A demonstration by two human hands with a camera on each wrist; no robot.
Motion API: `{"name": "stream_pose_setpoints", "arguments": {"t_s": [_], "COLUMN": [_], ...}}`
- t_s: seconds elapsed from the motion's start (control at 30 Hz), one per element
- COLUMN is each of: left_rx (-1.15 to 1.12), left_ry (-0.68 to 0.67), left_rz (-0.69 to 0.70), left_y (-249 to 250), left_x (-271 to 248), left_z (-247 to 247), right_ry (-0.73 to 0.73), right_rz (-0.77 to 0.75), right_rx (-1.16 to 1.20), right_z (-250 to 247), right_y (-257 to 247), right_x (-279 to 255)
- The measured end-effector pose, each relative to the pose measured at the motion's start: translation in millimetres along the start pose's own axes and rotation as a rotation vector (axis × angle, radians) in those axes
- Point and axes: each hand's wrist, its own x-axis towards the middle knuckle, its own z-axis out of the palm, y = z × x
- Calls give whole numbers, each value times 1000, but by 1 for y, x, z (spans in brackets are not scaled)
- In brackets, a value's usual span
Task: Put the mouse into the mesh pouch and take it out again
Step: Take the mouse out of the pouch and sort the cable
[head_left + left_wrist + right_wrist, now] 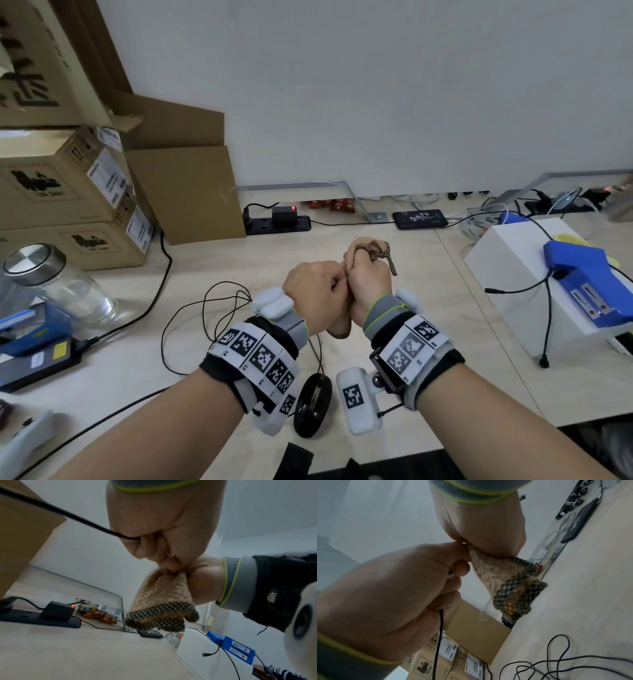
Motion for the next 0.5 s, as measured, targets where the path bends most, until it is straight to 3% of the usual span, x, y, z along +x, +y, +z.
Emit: {"name": "stream_pose_setpoints", "arguments": {"t_s": [0.2, 0.3, 0.4, 0.5], "left_rx": [-6, -129, -593, -1059], "left_ry": [31, 54, 37, -76], "left_rz": [-75, -102, -362, -594], "left_y": [-11, -20, -27, -31], "left_x": [-1, -9, -7, -3], "left_z": [2, -2, -8, -17], "right_ry": [-4, 13, -110, -284], "right_rz": [67, 130, 206, 263], "right_rx": [226, 349, 502, 543], "right_z": [5, -5, -20, -24], "right_y": [3, 3, 5, 9], "right_x": [4, 17, 24, 13]}}
